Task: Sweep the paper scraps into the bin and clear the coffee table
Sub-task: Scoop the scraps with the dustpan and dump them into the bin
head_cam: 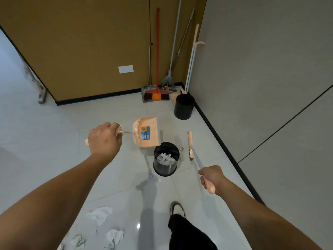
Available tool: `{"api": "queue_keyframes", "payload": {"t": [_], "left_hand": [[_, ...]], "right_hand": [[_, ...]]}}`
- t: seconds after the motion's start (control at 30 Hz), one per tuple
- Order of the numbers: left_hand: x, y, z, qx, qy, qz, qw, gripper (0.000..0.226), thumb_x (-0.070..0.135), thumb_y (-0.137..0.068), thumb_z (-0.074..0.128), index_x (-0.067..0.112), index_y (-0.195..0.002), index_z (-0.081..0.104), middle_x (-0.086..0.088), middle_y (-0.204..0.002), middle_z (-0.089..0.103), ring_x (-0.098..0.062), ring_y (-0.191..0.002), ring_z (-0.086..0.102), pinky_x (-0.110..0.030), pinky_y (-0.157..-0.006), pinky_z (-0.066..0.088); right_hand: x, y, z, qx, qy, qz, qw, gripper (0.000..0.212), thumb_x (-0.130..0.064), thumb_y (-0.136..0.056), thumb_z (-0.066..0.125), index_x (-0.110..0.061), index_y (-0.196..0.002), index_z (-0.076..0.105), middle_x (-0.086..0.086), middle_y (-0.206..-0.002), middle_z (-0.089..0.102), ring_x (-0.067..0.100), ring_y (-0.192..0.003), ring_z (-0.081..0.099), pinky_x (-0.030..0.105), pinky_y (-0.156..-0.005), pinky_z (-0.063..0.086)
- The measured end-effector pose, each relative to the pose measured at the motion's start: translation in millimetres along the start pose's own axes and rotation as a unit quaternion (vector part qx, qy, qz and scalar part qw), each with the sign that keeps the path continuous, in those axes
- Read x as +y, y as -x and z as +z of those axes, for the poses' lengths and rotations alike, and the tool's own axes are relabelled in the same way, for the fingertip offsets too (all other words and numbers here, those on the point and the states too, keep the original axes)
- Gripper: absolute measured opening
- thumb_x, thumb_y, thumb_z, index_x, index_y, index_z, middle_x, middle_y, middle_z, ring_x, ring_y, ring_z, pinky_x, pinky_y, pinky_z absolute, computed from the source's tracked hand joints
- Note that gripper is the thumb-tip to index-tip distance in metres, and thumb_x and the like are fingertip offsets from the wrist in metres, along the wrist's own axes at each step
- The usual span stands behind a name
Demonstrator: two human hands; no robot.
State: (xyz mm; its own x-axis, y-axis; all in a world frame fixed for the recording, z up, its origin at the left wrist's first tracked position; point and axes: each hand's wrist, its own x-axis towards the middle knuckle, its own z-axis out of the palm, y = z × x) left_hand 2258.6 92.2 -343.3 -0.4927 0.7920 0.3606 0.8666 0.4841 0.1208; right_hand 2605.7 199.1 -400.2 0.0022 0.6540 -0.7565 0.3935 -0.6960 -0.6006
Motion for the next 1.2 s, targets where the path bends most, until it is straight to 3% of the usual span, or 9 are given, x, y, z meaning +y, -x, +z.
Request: {"api": "queue_keyframes", "payload": {"t": [0.13, 0.23, 0.4, 0.63, 0.73, 0.93, 1.07, 1.13, 1.2], "left_hand": [[-11.8, -53.2, 35.7, 0.031, 0.034, -0.092, 0.995, 0.016, 0.030, -0.085, 0.066, 0.017, -0.093, 0.065, -0.004, -0.075, 0.058, -0.020, -0.060, 0.042, -0.032, -0.056, 0.037], [-9.3, -98.8, 62.6, 0.027, 0.029, -0.157, 0.987, 0.017, 0.034, -0.083, 0.065, 0.019, -0.092, 0.063, -0.002, -0.077, 0.058, -0.022, -0.061, 0.044, -0.030, -0.055, 0.036], [6.8, -159.6, 104.7, -0.028, -0.023, -0.160, 0.986, 0.015, 0.030, -0.081, 0.067, 0.018, -0.091, 0.066, -0.005, -0.078, 0.061, -0.033, -0.063, 0.057, -0.030, -0.056, 0.037], [8.6, -191.7, 162.2, -0.082, -0.051, -0.171, 0.981, 0.014, 0.023, -0.079, 0.070, 0.014, -0.089, 0.068, -0.008, -0.072, 0.060, -0.036, -0.057, 0.056, -0.031, -0.053, 0.040], [1.2, -186.8, 175.1, -0.090, -0.059, -0.188, 0.976, 0.013, 0.023, -0.077, 0.072, 0.015, -0.086, 0.066, -0.007, -0.071, 0.058, -0.035, -0.054, 0.055, -0.029, -0.052, 0.038], [-11.0, -163.8, 183.9, -0.126, -0.073, -0.224, 0.964, 0.013, 0.023, -0.077, 0.073, 0.016, -0.084, 0.064, -0.006, -0.069, 0.057, -0.034, -0.054, 0.055, -0.030, -0.053, 0.039], [-22.8, -141.5, 180.2, -0.136, -0.071, -0.273, 0.950, 0.014, 0.023, -0.077, 0.073, 0.016, -0.086, 0.064, -0.005, -0.070, 0.058, -0.033, -0.055, 0.055, -0.029, -0.054, 0.038], [-29.7, -128.4, 176.0, -0.134, -0.074, -0.294, 0.944, 0.014, 0.023, -0.077, 0.072, 0.017, -0.085, 0.064, -0.004, -0.069, 0.057, -0.032, -0.053, 0.054, -0.029, -0.054, 0.036], [-36.5, -114.6, 170.9, -0.130, -0.078, -0.310, 0.939, 0.013, 0.025, -0.078, 0.072, 0.017, -0.085, 0.064, -0.003, -0.068, 0.056, -0.029, -0.051, 0.050, -0.028, -0.053, 0.035]], "right_hand": [[-40.8, -51.1, 11.8, -0.018, -0.048, 0.038, 0.998, 0.006, 0.005, -0.092, 0.057, 0.002, -0.087, 0.054, 0.016, -0.080, 0.053, 0.021, -0.052, 0.048, 0.019, -0.034, 0.040], [-74.5, -95.6, 20.3, -0.028, -0.087, 0.076, 0.993, 0.006, 0.006, -0.094, 0.054, 0.008, -0.096, 0.058, 0.018, -0.081, 0.049, 0.022, -0.055, 0.046, 0.017, -0.031, 0.038], [-119.5, -158.4, 30.3, -0.035, -0.122, 0.139, 0.982, 0.018, 0.005, -0.095, 0.053, 0.005, -0.111, 0.059, 0.018, -0.096, 0.050, 0.017, -0.044, 0.052, 0.017, -0.033, 0.041], [-173.8, -223.4, 41.2, -0.059, -0.072, 0.161, 0.983, 0.022, -0.001, -0.095, 0.054, 0.006, -0.115, 0.056, 0.012, -0.072, 0.046, 0.015, -0.041, 0.042, 0.018, -0.031, 0.031], [-193.5, -246.4, 47.8, -0.081, -0.011, 0.158, 0.984, 0.017, -0.002, -0.093, 0.055, 0.008, -0.108, 0.057, 0.013, -0.063, 0.046, 0.015, -0.034, 0.040, 0.019, -0.034, 0.031], [-210.6, -269.0, 87.5, -0.113, 0.056, 0.171, 0.977, 0.010, 0.002, -0.088, 0.054, 0.003, -0.083, 0.062, 0.006, -0.054, 0.048, 0.013, -0.045, 0.042, 0.025, -0.047, 0.034], [-213.6, -271.6, 116.7, -0.132, 0.108, 0.142, 0.975, 0.020, 0.007, -0.084, 0.047, -0.004, -0.068, 0.052, 0.005, -0.046, 0.041, 0.015, -0.036, 0.036, 0.022, -0.042, 0.031], [-214.9, -269.9, 130.6, -0.134, 0.148, 0.126, 0.972, 0.017, 0.007, -0.086, 0.047, -0.003, -0.072, 0.053, 0.005, -0.044, 0.043, 0.015, -0.031, 0.036, 0.019, -0.037, 0.032], [-215.6, -264.4, 143.8, -0.133, 0.161, 0.114, 0.971, 0.016, 0.007, -0.086, 0.048, -0.002, -0.091, 0.060, 0.004, -0.046, 0.045, 0.015, -0.030, 0.037, 0.019, -0.035, 0.032]]}}
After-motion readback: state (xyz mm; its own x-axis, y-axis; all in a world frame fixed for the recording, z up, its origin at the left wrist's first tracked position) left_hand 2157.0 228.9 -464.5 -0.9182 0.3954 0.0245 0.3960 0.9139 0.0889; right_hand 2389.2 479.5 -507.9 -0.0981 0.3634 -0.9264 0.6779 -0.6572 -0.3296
